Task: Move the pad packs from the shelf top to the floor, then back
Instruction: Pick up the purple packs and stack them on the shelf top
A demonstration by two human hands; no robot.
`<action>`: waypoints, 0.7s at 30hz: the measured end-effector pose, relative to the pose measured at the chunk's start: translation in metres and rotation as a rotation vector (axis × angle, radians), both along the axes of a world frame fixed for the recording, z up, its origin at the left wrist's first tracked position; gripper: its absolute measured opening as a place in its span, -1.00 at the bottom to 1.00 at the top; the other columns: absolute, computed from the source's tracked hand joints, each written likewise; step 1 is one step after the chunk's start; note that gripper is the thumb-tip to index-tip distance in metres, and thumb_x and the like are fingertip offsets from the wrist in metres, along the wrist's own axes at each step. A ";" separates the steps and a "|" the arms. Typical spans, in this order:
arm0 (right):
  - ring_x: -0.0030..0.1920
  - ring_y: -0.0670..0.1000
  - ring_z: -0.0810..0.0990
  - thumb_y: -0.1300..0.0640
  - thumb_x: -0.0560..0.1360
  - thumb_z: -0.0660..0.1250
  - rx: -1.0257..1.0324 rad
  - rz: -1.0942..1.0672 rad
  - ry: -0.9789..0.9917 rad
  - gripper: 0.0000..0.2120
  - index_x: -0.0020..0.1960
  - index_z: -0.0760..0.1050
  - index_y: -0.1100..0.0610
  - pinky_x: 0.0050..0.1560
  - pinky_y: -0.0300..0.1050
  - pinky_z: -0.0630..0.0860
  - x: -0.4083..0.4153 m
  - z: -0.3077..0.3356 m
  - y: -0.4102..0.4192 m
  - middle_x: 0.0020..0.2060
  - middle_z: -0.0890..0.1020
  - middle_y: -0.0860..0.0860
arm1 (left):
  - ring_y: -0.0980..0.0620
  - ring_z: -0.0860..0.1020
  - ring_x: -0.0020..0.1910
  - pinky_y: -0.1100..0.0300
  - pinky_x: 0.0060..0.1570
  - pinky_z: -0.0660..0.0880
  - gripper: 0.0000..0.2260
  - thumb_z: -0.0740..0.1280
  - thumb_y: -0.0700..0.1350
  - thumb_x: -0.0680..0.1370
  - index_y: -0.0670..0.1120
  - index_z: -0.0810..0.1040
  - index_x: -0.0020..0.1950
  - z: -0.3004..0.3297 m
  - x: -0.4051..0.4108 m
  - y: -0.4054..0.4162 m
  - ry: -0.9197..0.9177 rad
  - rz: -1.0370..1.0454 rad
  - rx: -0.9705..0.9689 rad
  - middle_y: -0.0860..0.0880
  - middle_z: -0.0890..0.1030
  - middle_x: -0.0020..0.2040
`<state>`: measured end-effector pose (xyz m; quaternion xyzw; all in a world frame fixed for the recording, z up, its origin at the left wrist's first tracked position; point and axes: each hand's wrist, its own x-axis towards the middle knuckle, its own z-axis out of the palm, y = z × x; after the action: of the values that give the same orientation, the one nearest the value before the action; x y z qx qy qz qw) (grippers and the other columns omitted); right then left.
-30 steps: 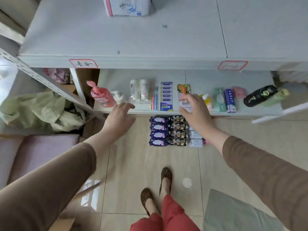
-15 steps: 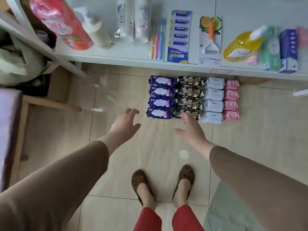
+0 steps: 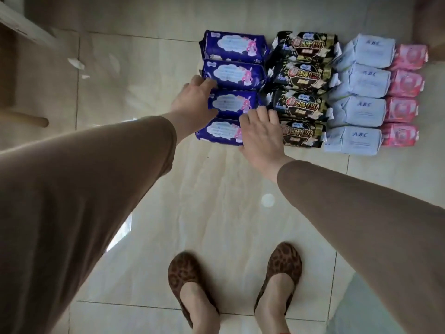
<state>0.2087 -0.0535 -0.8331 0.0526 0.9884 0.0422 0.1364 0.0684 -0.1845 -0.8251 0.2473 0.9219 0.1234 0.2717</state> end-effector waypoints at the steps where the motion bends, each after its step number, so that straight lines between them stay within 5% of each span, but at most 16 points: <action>1: 0.14 0.14 0.42 0.02 0.51 0.35 0.011 0.021 0.011 -0.68 0.20 0.45 0.12 0.19 0.04 0.32 0.001 -0.007 -0.002 0.08 0.53 0.09 | -0.17 0.46 0.23 -0.07 0.15 0.51 -0.45 0.40 -0.02 0.46 0.04 0.34 0.43 -0.007 0.000 0.002 0.005 -0.014 -0.008 -0.09 0.39 0.32; 6: 0.07 0.14 0.46 0.23 0.50 0.20 -0.029 0.128 0.040 -0.72 0.21 0.40 0.14 0.11 0.04 0.34 0.009 -0.030 -0.016 0.00 0.57 0.08 | -0.17 0.49 0.20 -0.09 0.09 0.53 -0.27 0.53 0.12 0.33 0.02 0.31 0.41 -0.030 0.005 0.005 0.059 -0.036 -0.041 -0.08 0.40 0.31; 9: 0.06 0.14 0.48 0.28 0.46 0.15 -0.121 0.125 0.027 -0.67 0.21 0.41 0.14 0.08 0.01 0.32 0.017 -0.036 -0.026 -0.04 0.60 0.06 | -0.18 0.53 0.14 -0.03 -0.04 0.49 -0.34 0.53 0.05 0.37 -0.01 0.33 0.38 -0.039 0.010 0.005 0.074 -0.005 -0.040 -0.10 0.47 0.24; 13: 0.14 0.11 0.48 -0.01 0.38 0.48 -0.487 -0.018 -0.065 -0.51 0.24 0.43 0.07 0.11 0.00 0.34 0.040 -0.020 -0.025 0.08 0.57 0.03 | -0.19 0.53 0.01 0.07 -0.14 0.39 -0.48 0.52 0.01 0.39 -0.10 0.41 0.25 -0.022 0.018 -0.015 0.014 0.081 -0.026 -0.14 0.51 0.12; 17: 0.00 0.00 0.53 0.04 0.30 0.56 -1.000 -0.360 -0.170 -0.48 0.18 0.43 0.00 -0.11 -0.11 0.39 0.073 0.042 -0.012 0.03 0.54 -0.03 | -0.11 0.50 -0.08 0.11 -0.17 0.38 -0.54 0.51 -0.01 0.37 -0.09 0.46 0.18 0.039 0.026 -0.055 -0.055 0.186 -0.007 -0.09 0.51 0.04; 21: 0.01 -0.19 0.61 0.01 0.27 0.60 -1.188 -0.575 -0.192 -0.40 0.19 0.37 -0.22 -0.01 -0.23 0.53 0.090 0.149 0.006 0.04 0.61 -0.22 | -0.05 0.51 -0.11 0.13 -0.21 0.38 -0.55 0.51 0.03 0.38 -0.03 0.48 0.20 0.143 0.031 -0.079 -0.081 0.211 0.029 -0.02 0.53 0.02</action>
<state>0.2991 -0.0478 -0.6846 0.2260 0.7737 -0.5431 0.2353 0.0995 -0.2636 -0.6823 0.1477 0.9292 0.1746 0.2905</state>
